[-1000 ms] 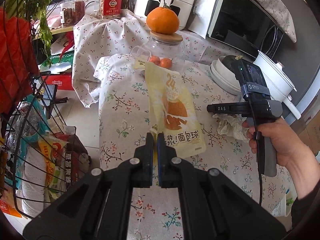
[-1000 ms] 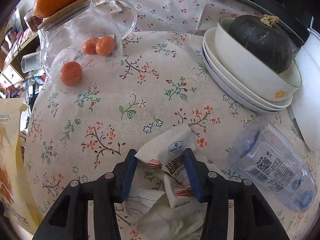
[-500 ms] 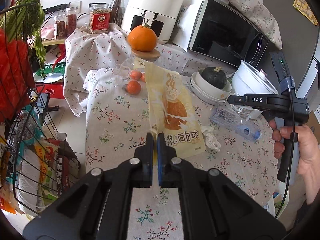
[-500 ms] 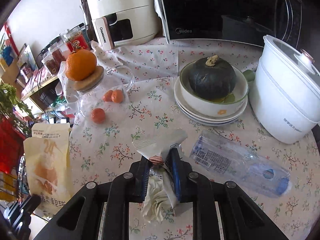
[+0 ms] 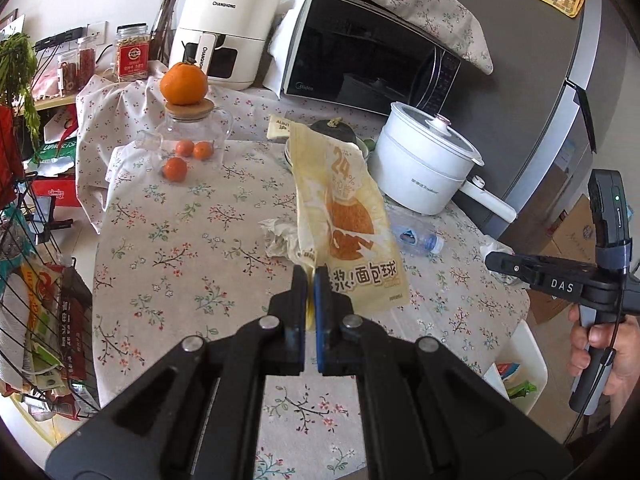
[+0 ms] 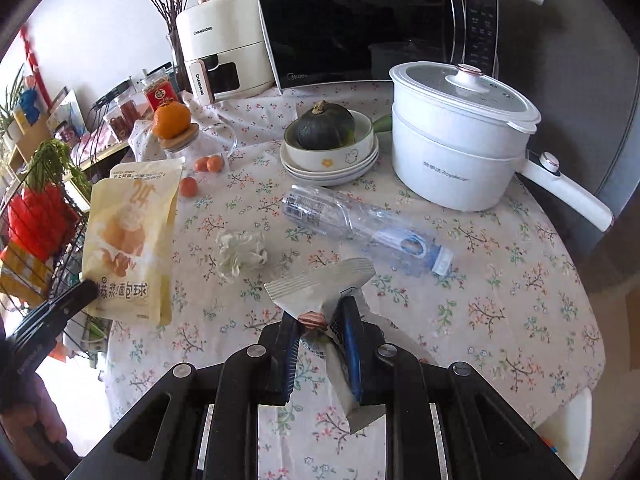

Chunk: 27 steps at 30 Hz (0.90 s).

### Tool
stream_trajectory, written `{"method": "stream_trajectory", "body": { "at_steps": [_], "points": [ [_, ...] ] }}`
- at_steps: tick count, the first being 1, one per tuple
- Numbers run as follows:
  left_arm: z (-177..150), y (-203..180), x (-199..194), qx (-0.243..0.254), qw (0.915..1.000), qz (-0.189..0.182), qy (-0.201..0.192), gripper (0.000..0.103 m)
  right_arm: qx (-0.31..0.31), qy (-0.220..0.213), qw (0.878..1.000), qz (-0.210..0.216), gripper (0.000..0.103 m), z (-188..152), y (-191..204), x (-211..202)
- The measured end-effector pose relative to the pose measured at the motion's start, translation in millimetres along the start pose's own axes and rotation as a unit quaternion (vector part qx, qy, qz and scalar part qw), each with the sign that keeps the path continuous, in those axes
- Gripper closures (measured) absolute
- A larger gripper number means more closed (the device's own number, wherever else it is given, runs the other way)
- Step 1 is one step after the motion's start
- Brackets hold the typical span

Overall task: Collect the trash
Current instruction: 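Carry the bread bag and wrapper over the white bin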

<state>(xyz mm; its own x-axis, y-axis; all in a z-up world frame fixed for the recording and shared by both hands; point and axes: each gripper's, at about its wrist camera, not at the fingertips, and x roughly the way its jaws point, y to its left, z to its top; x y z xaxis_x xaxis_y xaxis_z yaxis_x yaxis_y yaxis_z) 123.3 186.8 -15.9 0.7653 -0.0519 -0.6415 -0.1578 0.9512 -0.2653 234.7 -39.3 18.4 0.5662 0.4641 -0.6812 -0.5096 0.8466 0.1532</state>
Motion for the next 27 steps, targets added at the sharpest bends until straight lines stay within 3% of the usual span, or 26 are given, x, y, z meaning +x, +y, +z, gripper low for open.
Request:
{"method": "stream_trajectory", "body": {
  "at_steps": [7, 15, 27],
  "points": [
    [-26, -54, 11, 0.039, 0.9985, -0.029, 0.024, 0.099, 0.029, -0.008, 0.999, -0.019, 0.082, -52, -60, -44],
    [-43, -120, 29, 0.103, 0.9908, -0.073, 0.048, 0.099, 0.095, -0.017, 0.994, -0.052, 0.082, -104, -139, -76],
    [-79, -219, 51, 0.191, 0.9685, -0.135, 0.084, 0.098, 0.201, -0.010, 0.976, -0.084, 0.081, -164, -234, -119]
  ]
}}
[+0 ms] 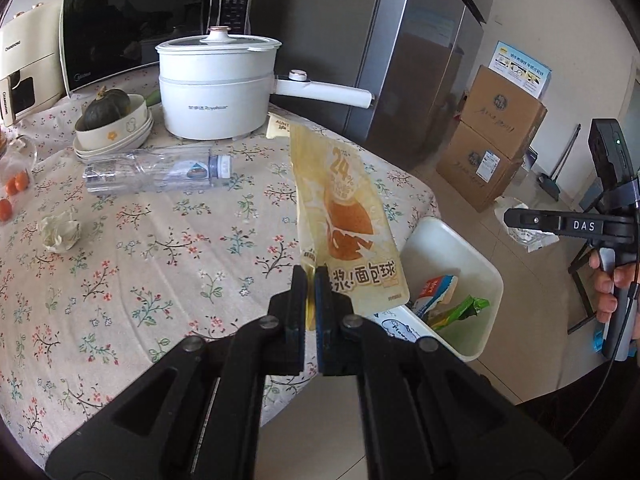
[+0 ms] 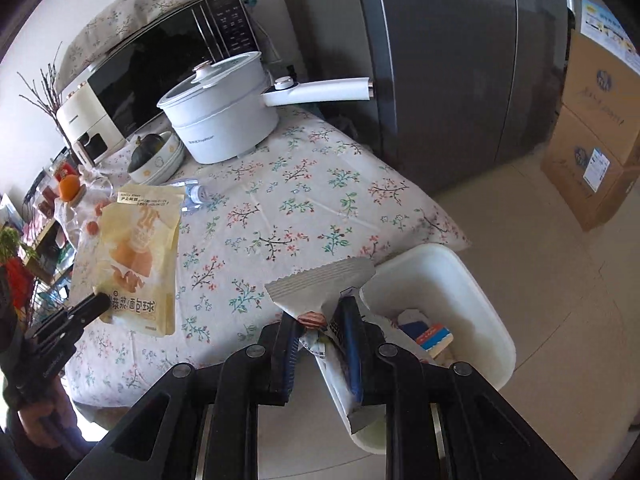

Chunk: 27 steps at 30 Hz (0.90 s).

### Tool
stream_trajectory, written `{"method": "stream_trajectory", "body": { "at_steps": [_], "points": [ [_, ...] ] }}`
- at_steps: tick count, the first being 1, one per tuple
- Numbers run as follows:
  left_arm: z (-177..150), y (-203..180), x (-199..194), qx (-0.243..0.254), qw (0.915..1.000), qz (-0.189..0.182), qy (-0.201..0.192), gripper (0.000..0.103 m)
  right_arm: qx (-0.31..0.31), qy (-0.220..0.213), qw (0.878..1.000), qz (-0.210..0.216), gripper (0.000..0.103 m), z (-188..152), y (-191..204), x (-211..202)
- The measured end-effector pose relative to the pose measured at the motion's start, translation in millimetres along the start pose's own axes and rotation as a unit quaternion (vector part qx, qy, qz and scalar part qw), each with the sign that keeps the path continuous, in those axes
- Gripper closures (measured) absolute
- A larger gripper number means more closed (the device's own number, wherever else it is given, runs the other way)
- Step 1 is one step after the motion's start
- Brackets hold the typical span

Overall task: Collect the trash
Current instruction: 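Carry the bread bag and wrapper over the white bin, then open both grippers into the bin and withdraw them over the table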

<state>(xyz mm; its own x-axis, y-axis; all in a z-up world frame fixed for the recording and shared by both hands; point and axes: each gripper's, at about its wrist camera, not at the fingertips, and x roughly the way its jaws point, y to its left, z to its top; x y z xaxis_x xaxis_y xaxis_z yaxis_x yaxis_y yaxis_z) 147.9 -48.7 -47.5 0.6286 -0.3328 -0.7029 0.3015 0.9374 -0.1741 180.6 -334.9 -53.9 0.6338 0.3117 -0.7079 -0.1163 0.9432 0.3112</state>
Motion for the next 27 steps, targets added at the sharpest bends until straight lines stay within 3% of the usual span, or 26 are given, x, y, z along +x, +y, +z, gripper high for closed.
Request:
{"method": "stream_trajectory", "body": {
  "at_steps": [12, 19, 22, 24, 27],
  "points": [
    [-6, -109, 71, 0.097, 0.9922, -0.057, 0.053, 0.098, 0.059, 0.026, 0.997, -0.042, 0.081, -22, -76, 4],
    [-14, -126, 122, 0.116, 0.9873, -0.062, 0.089, 0.095, 0.067, 0.044, 0.995, -0.057, 0.081, -27, -93, 12],
    [-15, -122, 131, 0.108, 0.9884, -0.047, 0.096, 0.077, 0.065, 0.050, 0.995, -0.061, 0.081, -25, -95, 16],
    [-13, -117, 129, 0.097, 0.9900, -0.045, 0.092, 0.055, 0.062, 0.053, 0.995, -0.063, 0.081, -22, -95, 20],
    [-8, -109, 118, 0.091, 0.9921, -0.031, 0.080, 0.039, 0.058, 0.058, 0.994, -0.066, 0.081, -18, -94, 26]
  ]
}}
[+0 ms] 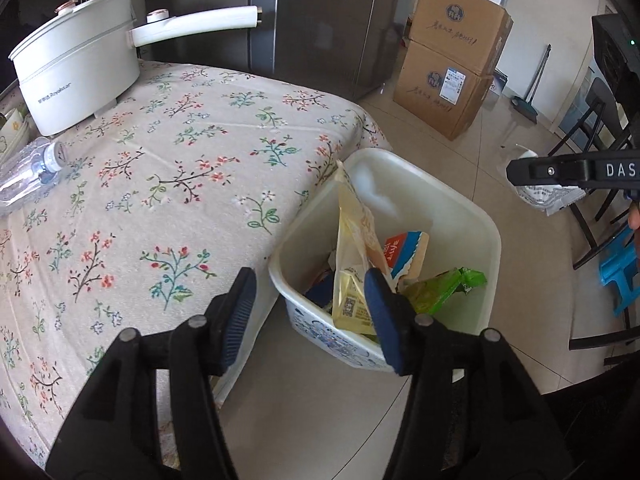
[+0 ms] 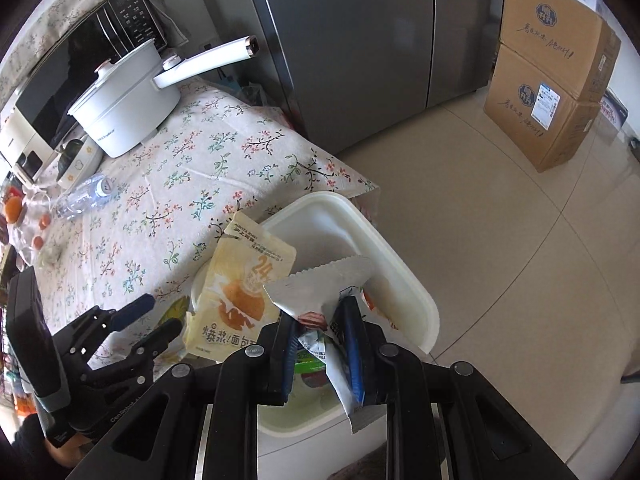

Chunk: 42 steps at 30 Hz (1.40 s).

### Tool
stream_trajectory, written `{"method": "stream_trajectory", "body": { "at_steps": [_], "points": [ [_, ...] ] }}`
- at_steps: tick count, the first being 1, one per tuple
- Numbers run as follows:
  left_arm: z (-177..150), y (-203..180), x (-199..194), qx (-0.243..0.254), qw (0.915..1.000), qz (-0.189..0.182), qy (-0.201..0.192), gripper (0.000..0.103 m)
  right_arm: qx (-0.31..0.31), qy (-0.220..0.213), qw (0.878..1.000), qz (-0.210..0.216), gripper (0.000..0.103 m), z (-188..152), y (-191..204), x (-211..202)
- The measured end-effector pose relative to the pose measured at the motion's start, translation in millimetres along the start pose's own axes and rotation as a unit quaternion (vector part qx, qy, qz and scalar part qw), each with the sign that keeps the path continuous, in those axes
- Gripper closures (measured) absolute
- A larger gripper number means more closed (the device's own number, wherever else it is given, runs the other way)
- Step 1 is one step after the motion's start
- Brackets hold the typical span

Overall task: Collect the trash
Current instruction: 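Open both grippers into the bin and withdraw them over the table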

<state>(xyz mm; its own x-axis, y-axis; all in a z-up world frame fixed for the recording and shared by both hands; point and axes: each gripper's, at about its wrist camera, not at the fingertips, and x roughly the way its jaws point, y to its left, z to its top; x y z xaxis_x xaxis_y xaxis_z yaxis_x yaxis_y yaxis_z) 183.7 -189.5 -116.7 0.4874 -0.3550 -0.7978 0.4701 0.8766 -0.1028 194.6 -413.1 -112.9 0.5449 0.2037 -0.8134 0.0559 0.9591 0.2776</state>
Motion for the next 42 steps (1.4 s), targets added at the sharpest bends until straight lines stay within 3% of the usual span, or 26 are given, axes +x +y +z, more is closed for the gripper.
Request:
{"method": "stream_trajectory", "body": {
  "at_steps": [5, 13, 16, 18, 19, 20, 27, 34, 42],
  "points": [
    [1, 25, -22, -0.027, 0.9991, 0.028, -0.014, 0.022, 0.000, 0.009, 1.000, -0.004, 0.080, 5, 5, 10],
    [-12, 77, -54, -0.085, 0.9940, 0.066, -0.018, 0.014, -0.007, 0.023, 1.000, -0.016, 0.079, 12, 20, 28],
    [-18, 91, -67, -0.097, 0.9913, 0.085, -0.023, 0.006, -0.012, 0.024, 0.999, -0.025, 0.077, 14, 27, 32],
    [-21, 100, -73, -0.104, 0.9892, 0.100, -0.024, 0.002, -0.020, 0.028, 0.999, -0.028, 0.066, 15, 33, 36],
    [-23, 104, -75, -0.106, 0.9884, 0.106, -0.025, 0.002, -0.022, 0.030, 0.999, -0.026, 0.039, 15, 36, 37],
    [-25, 108, -78, -0.109, 0.9875, 0.111, -0.027, 0.002, -0.024, 0.028, 0.999, -0.024, 0.018, 15, 39, 37],
    [-32, 135, -99, -0.129, 0.9817, 0.135, -0.038, 0.001, -0.043, 0.023, 0.999, -0.008, 0.016, 16, 68, 34],
    [-40, 153, -115, -0.142, 0.9748, 0.166, -0.046, 0.001, -0.075, 0.002, 0.997, 0.009, 0.001, 20, 107, 28],
    [-54, 174, -129, -0.150, 0.9651, 0.209, -0.047, 0.001, -0.122, -0.025, 0.992, 0.024, 0.000, 20, 162, 27]
  ]
}}
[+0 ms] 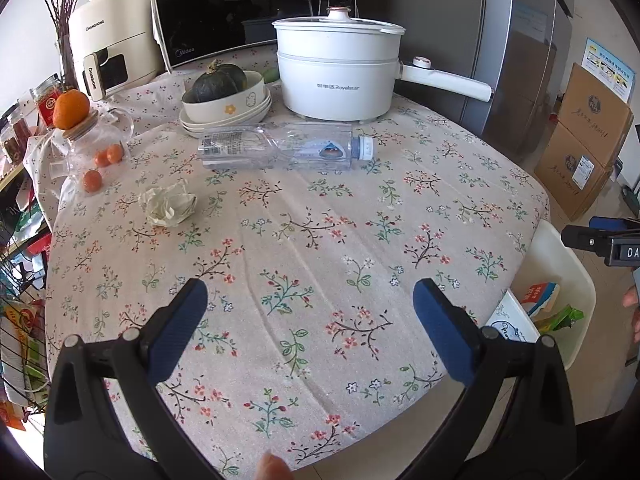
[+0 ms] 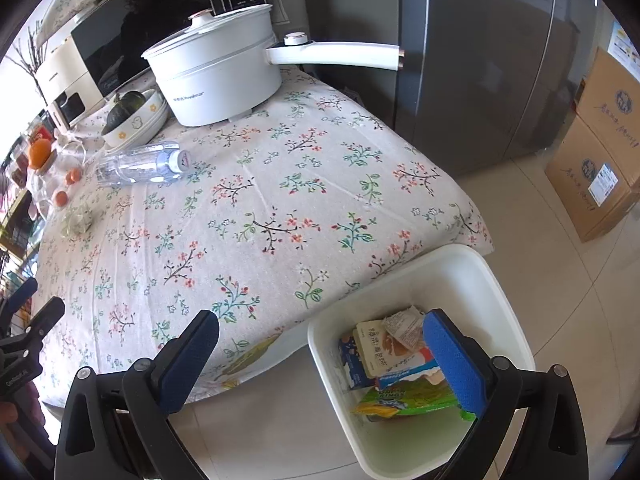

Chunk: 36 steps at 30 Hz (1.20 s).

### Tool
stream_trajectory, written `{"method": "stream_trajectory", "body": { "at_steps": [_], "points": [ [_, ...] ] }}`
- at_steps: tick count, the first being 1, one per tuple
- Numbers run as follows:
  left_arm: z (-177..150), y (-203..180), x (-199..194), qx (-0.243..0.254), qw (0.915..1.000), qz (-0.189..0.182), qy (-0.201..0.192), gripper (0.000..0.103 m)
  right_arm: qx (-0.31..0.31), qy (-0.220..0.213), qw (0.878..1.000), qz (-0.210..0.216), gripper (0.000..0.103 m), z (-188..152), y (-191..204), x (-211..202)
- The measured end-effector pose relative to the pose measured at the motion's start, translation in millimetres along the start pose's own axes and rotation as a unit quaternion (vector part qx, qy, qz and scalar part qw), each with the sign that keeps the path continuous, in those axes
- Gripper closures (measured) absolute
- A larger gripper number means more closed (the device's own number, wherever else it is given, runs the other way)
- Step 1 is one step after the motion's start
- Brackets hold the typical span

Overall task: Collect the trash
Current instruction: 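Open both grippers into the bin and withdraw them over the table, then reach the left gripper to the crumpled white tissue and close on it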

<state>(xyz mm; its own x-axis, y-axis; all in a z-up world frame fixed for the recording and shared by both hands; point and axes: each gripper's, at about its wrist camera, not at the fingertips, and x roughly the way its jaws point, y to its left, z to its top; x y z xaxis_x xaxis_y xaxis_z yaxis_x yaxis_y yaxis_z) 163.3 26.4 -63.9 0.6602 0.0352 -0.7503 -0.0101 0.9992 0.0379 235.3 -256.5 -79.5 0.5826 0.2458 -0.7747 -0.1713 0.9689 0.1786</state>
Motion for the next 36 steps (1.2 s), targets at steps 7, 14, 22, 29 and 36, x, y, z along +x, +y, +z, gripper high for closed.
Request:
{"method": "stream_trajectory", "body": {
  "at_steps": [7, 14, 22, 29, 36],
  "points": [
    [0, 26, 7, -0.015, 0.9998, 0.014, 0.000, 0.001, -0.011, -0.027, 0.999, 0.024, 0.000, 12, 31, 4],
    [-5, 51, 27, -0.042, 0.9991, 0.000, 0.002, 0.001, -0.022, -0.040, 0.996, 0.073, 0.000, 25, 60, 19],
    [-3, 87, 58, -0.030, 0.9994, 0.012, 0.011, 0.001, -0.056, -0.037, 0.993, 0.100, 0.000, 47, 88, 54],
    [10, 109, 83, 0.002, 0.9997, 0.017, 0.016, 0.001, -0.095, -0.056, 0.990, 0.091, 0.000, 69, 98, 82],
    [30, 123, 102, 0.009, 0.9999, -0.004, 0.003, 0.001, -0.139, -0.071, 0.982, 0.107, 0.000, 95, 119, 103]
  ]
}}
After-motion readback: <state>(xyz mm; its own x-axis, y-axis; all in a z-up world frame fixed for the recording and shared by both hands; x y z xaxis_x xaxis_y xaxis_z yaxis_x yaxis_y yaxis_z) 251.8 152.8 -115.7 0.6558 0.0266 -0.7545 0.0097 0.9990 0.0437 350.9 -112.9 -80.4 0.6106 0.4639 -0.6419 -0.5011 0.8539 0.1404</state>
